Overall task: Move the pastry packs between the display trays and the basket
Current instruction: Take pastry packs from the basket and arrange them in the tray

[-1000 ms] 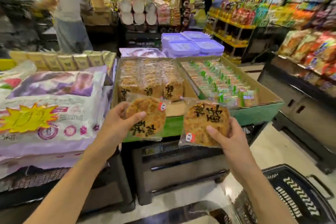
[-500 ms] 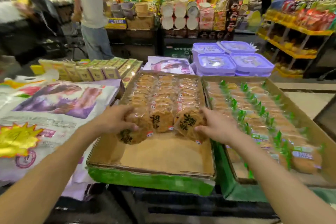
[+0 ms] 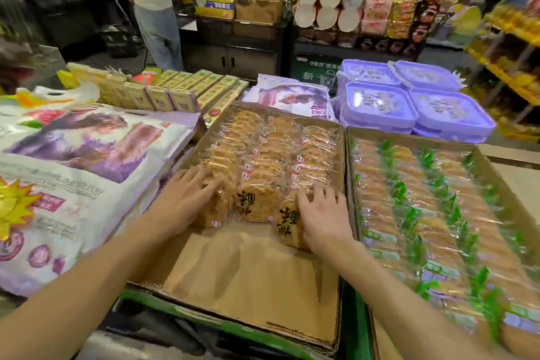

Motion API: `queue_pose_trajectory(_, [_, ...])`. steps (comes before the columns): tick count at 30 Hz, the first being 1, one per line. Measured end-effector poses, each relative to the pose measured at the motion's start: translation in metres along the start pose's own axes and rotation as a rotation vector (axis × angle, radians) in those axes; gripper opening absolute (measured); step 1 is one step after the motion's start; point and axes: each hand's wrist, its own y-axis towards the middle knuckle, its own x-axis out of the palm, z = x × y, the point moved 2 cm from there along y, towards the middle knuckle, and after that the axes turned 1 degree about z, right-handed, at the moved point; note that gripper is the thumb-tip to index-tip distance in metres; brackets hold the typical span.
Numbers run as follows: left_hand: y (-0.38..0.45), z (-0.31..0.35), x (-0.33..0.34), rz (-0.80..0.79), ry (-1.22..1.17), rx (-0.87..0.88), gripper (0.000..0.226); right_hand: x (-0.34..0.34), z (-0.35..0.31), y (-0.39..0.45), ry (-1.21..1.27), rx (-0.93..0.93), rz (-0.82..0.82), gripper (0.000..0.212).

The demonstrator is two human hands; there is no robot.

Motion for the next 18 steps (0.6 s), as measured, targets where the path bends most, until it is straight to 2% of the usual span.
queue_pose_trajectory(4, [-0.004, 0.008, 0.025, -0.157, -0.121, 0.01, 0.127, 0.017, -0.018, 0.001, 0.029, -0.045, -0.009, 0.095])
queue_pose_trajectory(7, [-0.006, 0.004, 0.044, -0.204, -0.107, 0.011, 0.14, 0.027, -0.028, 0.006, 0.006, -0.045, -0.009, 0.109])
queue_pose_trajectory(14, [0.006, -0.012, 0.054, -0.175, -0.047, 0.099, 0.14, 0.029, -0.03, 0.012, 0.022, 0.066, 0.096, 0.111])
queue_pose_trajectory(18, [0.007, -0.005, 0.052, -0.079, -0.03, 0.123, 0.119, 0.031, -0.035, 0.01, 0.021, 0.093, 0.089, 0.117])
